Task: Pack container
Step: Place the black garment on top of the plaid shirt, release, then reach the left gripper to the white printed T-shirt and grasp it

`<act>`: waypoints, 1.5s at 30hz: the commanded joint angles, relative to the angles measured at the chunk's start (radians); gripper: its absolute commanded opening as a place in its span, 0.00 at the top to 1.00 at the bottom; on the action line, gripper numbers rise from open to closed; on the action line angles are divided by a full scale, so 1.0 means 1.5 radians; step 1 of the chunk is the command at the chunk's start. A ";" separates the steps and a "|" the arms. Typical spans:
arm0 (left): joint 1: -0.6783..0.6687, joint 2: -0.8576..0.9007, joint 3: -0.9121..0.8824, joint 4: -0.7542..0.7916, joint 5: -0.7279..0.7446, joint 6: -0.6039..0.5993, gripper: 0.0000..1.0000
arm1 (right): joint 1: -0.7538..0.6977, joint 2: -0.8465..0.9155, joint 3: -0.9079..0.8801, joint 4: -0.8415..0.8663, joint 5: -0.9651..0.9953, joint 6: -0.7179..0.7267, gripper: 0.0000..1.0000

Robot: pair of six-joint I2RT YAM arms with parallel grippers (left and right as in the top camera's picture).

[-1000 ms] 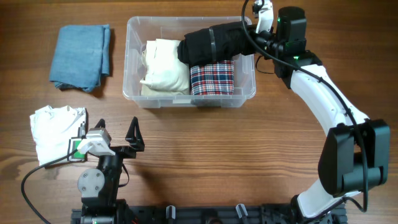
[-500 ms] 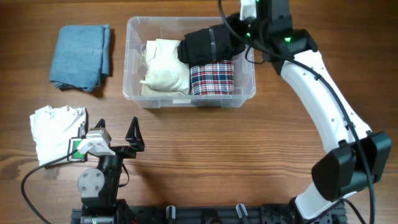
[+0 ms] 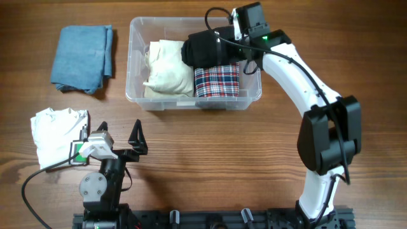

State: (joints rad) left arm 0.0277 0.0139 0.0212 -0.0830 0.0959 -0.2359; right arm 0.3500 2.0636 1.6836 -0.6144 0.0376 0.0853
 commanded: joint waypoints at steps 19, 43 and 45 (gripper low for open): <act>0.004 -0.005 -0.005 0.000 0.001 0.013 0.00 | -0.021 -0.184 0.091 -0.130 -0.051 0.032 0.00; 0.004 0.000 0.005 -0.021 -0.042 -0.055 0.00 | -0.443 -0.225 0.077 -0.297 -0.026 0.258 0.00; 0.004 0.002 0.035 -0.064 -0.042 -0.076 0.00 | -0.443 -0.225 0.077 -0.296 -0.026 0.258 0.00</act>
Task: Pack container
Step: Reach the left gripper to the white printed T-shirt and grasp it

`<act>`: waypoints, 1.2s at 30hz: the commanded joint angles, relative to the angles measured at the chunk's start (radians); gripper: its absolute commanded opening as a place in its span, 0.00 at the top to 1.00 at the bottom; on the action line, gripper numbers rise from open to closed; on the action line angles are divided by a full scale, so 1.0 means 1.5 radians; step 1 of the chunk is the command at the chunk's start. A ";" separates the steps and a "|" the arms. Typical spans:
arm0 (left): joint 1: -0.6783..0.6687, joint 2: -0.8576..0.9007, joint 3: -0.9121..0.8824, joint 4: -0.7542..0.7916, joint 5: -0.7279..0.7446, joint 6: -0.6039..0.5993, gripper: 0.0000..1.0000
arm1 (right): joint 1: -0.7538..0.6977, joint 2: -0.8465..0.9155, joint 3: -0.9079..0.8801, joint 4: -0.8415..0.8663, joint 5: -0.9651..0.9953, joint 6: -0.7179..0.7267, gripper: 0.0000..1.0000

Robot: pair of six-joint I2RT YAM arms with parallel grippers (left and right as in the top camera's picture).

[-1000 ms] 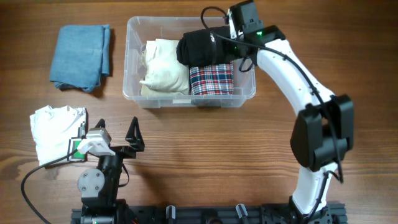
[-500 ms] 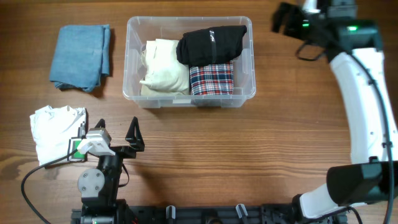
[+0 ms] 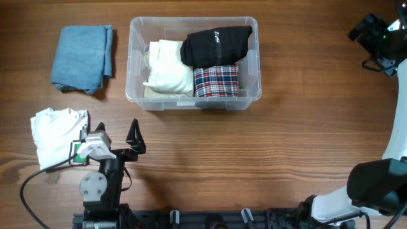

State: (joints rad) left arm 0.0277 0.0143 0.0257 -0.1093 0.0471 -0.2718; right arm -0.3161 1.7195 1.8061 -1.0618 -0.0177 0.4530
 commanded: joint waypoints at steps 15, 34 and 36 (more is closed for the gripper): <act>0.061 0.355 0.403 -0.475 -0.060 -0.118 0.00 | 0.001 0.004 -0.005 0.002 0.011 0.012 0.00; 0.064 0.775 0.403 -0.348 -0.306 -0.141 0.00 | 0.001 0.004 -0.005 0.002 0.011 0.013 0.00; 0.064 0.811 0.403 -0.310 -0.367 -0.136 0.00 | 0.001 0.004 -0.005 0.002 0.011 0.013 0.00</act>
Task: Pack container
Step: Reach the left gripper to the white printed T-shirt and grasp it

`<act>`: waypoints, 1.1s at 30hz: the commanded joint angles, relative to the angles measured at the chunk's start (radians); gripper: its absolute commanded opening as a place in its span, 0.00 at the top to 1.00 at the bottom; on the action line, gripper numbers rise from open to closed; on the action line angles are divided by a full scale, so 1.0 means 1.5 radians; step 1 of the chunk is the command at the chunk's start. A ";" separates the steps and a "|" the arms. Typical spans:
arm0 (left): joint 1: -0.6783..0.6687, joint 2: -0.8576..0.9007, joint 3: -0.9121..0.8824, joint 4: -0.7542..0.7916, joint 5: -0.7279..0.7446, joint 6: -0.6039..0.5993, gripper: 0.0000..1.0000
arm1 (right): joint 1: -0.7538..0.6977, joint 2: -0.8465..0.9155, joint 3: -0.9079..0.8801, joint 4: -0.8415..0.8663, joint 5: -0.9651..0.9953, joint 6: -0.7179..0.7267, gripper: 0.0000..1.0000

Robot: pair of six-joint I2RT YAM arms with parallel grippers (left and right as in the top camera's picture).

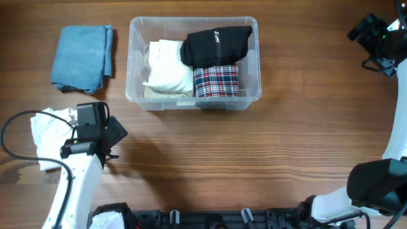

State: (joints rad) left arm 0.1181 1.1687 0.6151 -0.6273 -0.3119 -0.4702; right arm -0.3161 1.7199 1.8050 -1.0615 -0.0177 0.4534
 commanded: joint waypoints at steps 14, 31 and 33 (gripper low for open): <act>0.122 0.180 0.010 0.128 -0.167 0.084 0.00 | 0.001 0.004 -0.004 0.002 0.011 0.012 0.00; 0.149 0.242 0.010 0.227 -0.031 0.207 0.01 | 0.001 0.004 -0.004 0.002 0.011 0.012 0.00; 0.149 0.242 0.010 0.228 -0.028 0.207 0.02 | 0.001 0.004 -0.004 0.002 0.011 0.012 0.00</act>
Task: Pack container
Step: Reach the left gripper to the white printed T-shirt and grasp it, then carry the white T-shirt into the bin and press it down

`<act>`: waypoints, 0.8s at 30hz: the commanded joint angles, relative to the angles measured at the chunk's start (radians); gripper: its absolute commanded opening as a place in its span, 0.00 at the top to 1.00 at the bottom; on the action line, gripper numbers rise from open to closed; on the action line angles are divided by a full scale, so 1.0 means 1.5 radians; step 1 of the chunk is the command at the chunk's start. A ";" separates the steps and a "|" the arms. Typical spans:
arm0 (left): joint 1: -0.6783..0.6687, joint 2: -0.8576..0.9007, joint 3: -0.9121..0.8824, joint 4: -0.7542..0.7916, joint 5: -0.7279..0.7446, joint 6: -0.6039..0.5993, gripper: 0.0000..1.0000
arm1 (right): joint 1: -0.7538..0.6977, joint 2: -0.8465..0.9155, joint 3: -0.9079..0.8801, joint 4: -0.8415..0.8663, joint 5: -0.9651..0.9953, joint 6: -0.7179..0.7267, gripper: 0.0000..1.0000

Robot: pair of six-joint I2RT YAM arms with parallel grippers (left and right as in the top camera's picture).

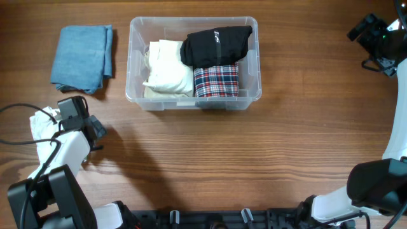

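The clear plastic container stands at the back middle of the table. Inside lie a cream garment, a black garment and a plaid one. A folded blue cloth lies on the table left of the container. At the front left a crumpled white garment sits partly under my left arm. My left gripper hangs open at the garment's right edge. My right gripper is far off at the back right edge, its jaws too dark to read.
The right arm's white link runs down the right edge of the table. Black cable loops beside the white garment. A black rail lines the front edge.
My left arm has moved further left and back, so its gripper now sits at the white garment's right edge. The right arm and the container's contents are unchanged.
My right gripper was at the black garment in the container's back right, with the left arm parked at the front. Then the right arm stood withdrawn to the back right, the black garment left inside. The left arm then stood raised beside the white garment, and now reaches it.
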State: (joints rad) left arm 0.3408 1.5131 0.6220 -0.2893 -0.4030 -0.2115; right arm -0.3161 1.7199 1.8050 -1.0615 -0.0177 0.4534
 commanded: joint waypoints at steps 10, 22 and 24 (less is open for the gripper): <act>0.000 0.012 0.006 -0.026 0.048 0.032 0.96 | 0.002 0.004 -0.004 0.002 0.011 0.012 0.00; 0.000 -0.084 0.274 -0.338 0.230 -0.021 0.96 | 0.002 0.004 -0.004 0.002 0.011 0.012 0.00; 0.000 -0.103 0.334 -0.399 0.252 -0.021 0.96 | 0.002 0.004 -0.004 0.002 0.011 0.012 0.00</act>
State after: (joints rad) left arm 0.3431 1.4322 0.9730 -0.7994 -0.1375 -0.2283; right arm -0.3157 1.7199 1.8050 -1.0611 -0.0177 0.4564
